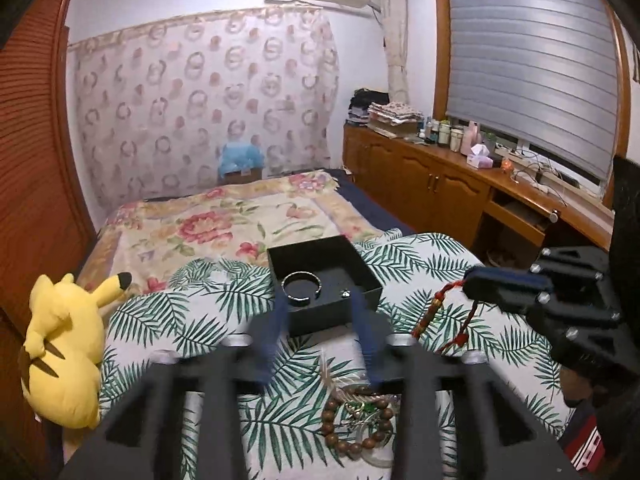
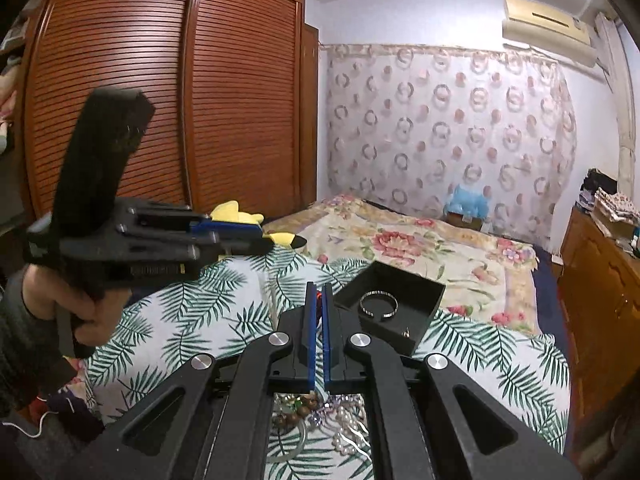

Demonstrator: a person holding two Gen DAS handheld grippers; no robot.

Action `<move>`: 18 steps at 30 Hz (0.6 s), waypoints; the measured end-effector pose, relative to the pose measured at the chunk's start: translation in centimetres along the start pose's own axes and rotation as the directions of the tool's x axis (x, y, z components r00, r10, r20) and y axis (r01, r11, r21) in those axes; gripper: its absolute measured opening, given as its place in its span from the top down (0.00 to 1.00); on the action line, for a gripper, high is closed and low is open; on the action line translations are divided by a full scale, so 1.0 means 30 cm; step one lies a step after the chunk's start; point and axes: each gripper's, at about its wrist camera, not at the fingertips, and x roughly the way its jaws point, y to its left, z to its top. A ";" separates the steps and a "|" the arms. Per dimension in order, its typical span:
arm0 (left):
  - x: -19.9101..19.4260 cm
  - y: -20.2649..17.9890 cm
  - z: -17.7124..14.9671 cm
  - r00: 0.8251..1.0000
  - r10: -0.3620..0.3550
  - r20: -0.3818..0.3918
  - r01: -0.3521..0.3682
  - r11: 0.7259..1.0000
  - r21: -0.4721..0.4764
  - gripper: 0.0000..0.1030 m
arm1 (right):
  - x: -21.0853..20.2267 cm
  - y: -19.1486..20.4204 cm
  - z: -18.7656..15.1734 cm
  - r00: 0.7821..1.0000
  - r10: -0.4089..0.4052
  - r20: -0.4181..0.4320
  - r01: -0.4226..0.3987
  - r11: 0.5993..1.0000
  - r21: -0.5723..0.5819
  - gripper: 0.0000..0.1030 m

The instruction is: Organize jewelry

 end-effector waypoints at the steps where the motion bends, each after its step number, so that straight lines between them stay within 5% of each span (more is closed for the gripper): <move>1: 0.000 0.003 -0.003 1.000 -0.003 -0.001 0.003 1.000 -0.002 0.65 | -0.002 0.003 0.008 1.000 0.001 0.002 -0.001 1.000 -0.002 0.97; 9: -0.008 0.006 -0.062 0.999 -0.030 -0.016 0.030 0.999 -0.012 0.65 | 0.003 0.032 0.054 1.000 0.001 0.010 -0.001 1.000 -0.019 0.97; 18: 0.021 -0.058 -0.160 0.988 -0.139 -0.067 0.137 0.990 -0.035 0.65 | 0.021 0.033 0.065 1.000 -0.016 -0.005 0.016 1.000 -0.005 0.97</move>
